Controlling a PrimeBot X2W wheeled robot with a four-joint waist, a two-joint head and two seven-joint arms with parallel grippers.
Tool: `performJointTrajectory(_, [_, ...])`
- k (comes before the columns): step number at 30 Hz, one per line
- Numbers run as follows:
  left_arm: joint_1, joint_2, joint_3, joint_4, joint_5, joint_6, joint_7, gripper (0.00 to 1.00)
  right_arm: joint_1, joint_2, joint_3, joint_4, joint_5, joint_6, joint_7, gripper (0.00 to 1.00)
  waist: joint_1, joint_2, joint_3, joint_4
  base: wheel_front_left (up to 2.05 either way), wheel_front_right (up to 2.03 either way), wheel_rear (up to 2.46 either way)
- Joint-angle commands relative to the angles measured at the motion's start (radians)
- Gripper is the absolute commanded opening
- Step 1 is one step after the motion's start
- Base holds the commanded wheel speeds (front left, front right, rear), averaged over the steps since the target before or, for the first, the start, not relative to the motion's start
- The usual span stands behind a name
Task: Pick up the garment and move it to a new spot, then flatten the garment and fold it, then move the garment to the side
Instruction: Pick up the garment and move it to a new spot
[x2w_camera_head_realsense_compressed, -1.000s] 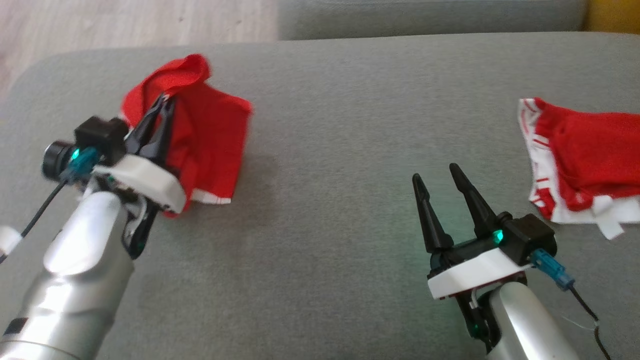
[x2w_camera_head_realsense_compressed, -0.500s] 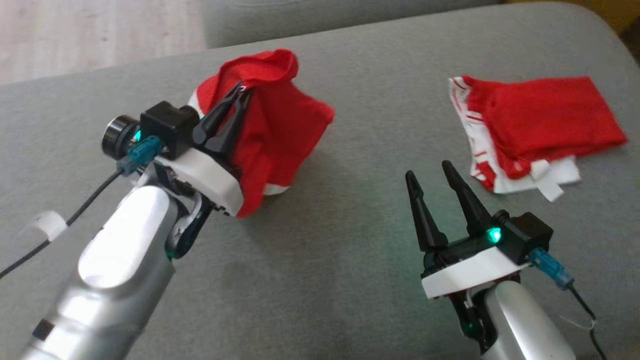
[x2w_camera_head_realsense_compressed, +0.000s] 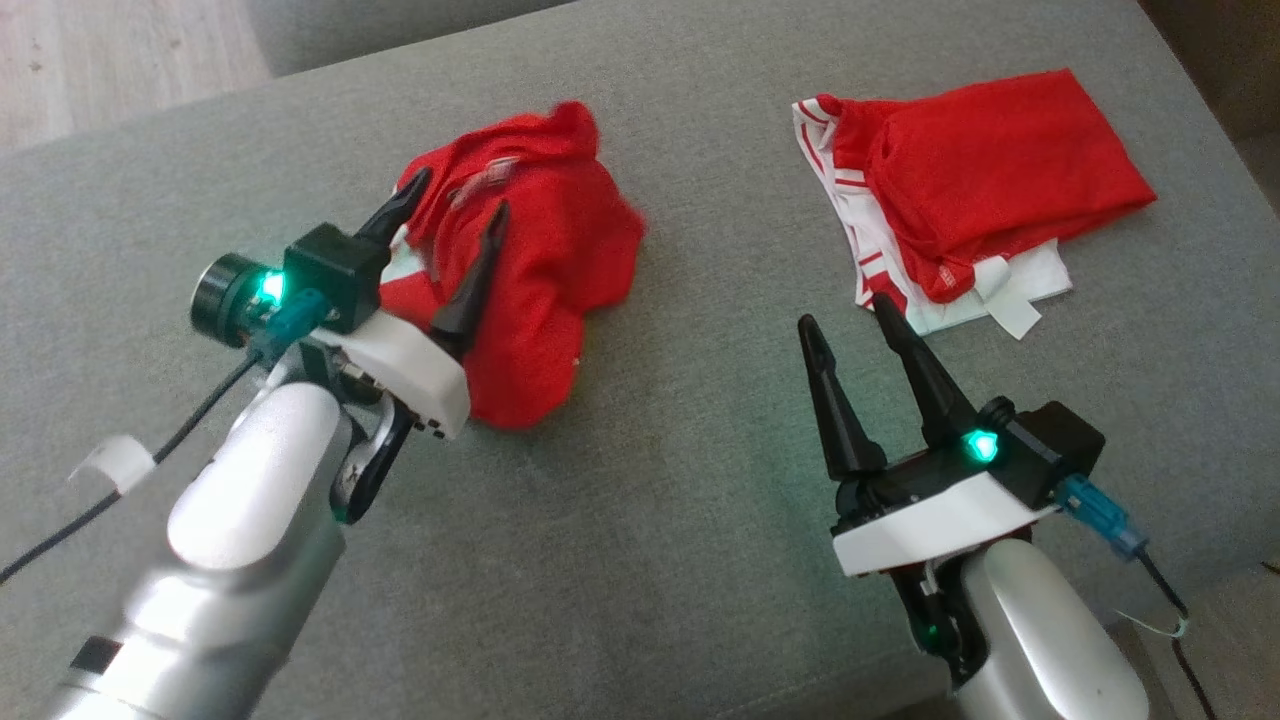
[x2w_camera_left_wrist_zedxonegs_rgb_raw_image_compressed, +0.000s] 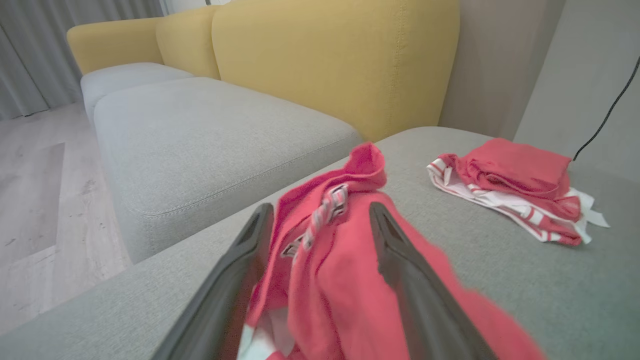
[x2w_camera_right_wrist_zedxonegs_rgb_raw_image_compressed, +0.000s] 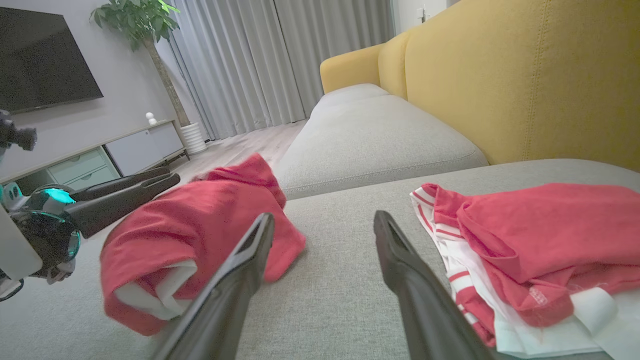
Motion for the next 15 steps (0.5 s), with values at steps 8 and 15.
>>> performJointTrajectory(8, [-0.05, 0.01, 0.066, 0.093, -0.014, 0.023, -0.154, 1.0, -0.007, 0.0, -0.002, -0.025, -0.013, 0.007, -0.011, 1.0, -0.0001, 0.0, -0.031, 0.072, 0.0, 0.0, 0.0])
performJointTrajectory(15, [0.056, 0.063, 0.126, 0.03, -0.036, 0.045, -0.23, 1.0, 0.013, 0.0, -0.025, -0.004, -0.033, 0.007, -0.011, 1.0, -0.0001, 0.0, -0.076, 0.178, 0.0, 0.0, 0.0])
